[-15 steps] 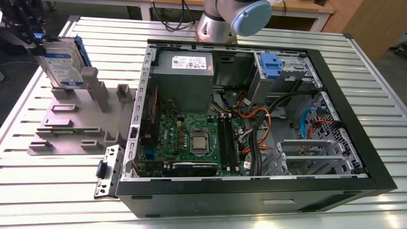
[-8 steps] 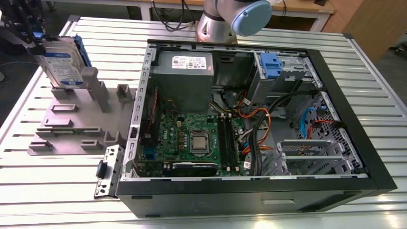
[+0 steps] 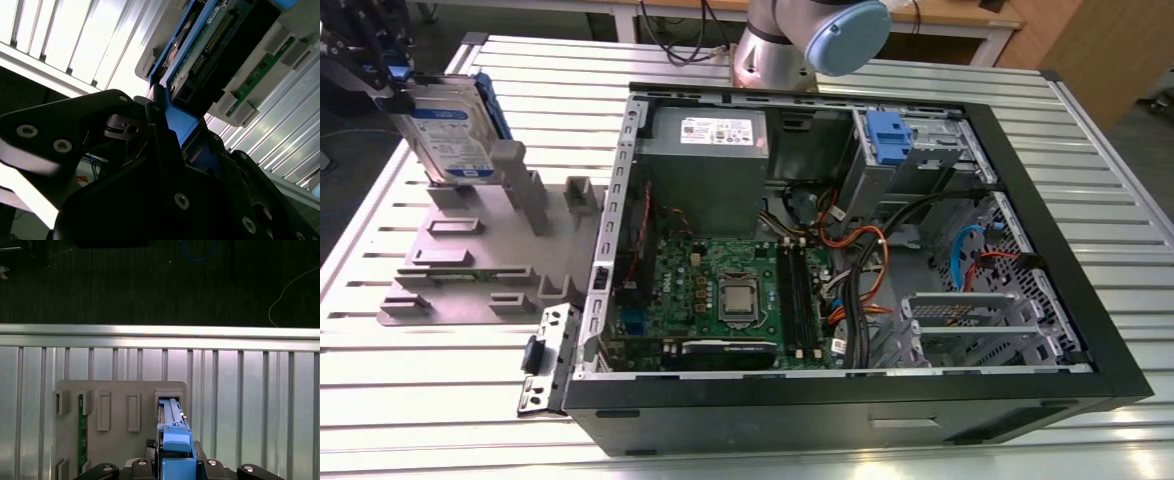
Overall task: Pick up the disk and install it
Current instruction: 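Pick up the disk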
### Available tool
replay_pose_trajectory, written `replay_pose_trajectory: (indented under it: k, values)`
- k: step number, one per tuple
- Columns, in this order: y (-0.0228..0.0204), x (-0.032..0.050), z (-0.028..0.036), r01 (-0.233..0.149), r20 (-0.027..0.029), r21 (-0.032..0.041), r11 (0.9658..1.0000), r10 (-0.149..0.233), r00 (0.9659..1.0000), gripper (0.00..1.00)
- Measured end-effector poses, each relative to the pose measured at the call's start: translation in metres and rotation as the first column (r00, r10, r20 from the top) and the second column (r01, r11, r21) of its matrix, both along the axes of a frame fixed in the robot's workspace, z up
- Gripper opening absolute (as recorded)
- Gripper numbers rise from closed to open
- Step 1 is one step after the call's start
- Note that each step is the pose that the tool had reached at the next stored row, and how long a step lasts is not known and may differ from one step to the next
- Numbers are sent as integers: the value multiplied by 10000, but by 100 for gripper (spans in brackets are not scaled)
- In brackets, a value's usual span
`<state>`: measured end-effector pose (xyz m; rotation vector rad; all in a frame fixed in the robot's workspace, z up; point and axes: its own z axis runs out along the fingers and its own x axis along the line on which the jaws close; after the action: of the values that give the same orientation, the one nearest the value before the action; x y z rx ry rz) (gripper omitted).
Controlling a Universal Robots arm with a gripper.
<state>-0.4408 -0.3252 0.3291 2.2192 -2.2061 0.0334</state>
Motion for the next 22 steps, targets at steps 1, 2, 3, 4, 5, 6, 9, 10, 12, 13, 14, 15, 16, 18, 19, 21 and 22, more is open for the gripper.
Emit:
replay_pose_trajectory:
  k: [1,2,3,4,5,6,9,10,12,13,14,15,16,18,19,21,22]
  values:
    - [0,0,1,0,-1,0,10000,0,10000,36]
    - [0,0,2,0,-1,-1,10000,0,10000,36]
    - [0,0,3,0,-1,0,10000,0,10000,36]
    - [0,0,4,0,-1,-1,10000,0,10000,36]
    - [0,0,5,0,-1,0,10000,0,10000,36]
    - [0,0,8,0,-2,-1,10000,0,10000,36]
    - [0,0,12,0,-1,-1,10000,0,10000,36]
    - [0,0,13,0,-1,-1,10000,0,10000,36]
    - [0,0,15,0,1,0,10000,0,10000,36]
    - [0,0,29,0,-1,-7,10000,0,10000,36]
    - [0,0,65,0,-1,-7,10000,0,10000,36]
    - [0,0,65,0,0,-6,10000,0,10000,36]
    - [0,0,66,0,0,-6,10000,0,10000,36]
    - [0,0,68,0,-1,-6,10000,0,10000,36]
    - [0,0,113,0,0,-6,10000,0,10000,36]
    - [0,0,135,0,-1,-7,10000,0,10000,36]
    - [0,0,137,0,-1,-7,10000,0,10000,36]
